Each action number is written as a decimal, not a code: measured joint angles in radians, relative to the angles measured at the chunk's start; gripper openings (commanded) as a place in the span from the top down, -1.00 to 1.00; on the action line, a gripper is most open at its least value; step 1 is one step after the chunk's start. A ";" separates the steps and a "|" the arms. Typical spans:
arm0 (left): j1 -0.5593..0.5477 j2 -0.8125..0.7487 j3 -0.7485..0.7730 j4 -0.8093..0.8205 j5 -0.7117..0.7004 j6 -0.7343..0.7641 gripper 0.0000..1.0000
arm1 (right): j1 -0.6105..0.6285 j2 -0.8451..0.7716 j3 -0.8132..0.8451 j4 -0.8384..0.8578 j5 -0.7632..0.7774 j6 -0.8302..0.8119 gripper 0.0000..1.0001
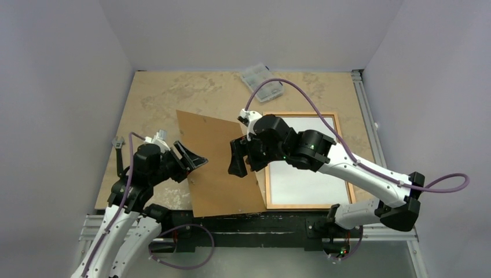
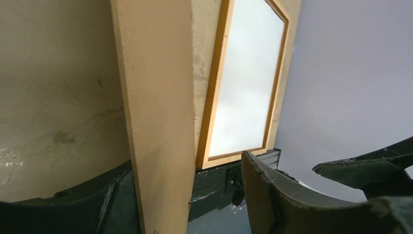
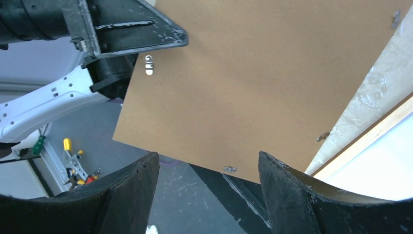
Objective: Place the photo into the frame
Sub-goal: Turn over the photo frame item at the center of the board, then move the photo frame to the center of the board.
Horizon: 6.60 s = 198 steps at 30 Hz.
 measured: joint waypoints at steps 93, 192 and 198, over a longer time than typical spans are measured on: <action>0.000 -0.187 0.285 -0.256 -0.053 0.093 1.00 | -1.002 0.005 -0.616 0.287 -0.203 -0.104 -0.62; 0.000 -0.226 -0.057 0.124 0.035 -0.018 1.00 | -0.867 -0.105 -0.550 0.195 -0.331 -0.207 -0.23; 0.000 -0.282 -0.090 0.220 0.028 -0.077 1.00 | -0.828 -0.150 -0.579 0.081 -0.314 -0.190 0.07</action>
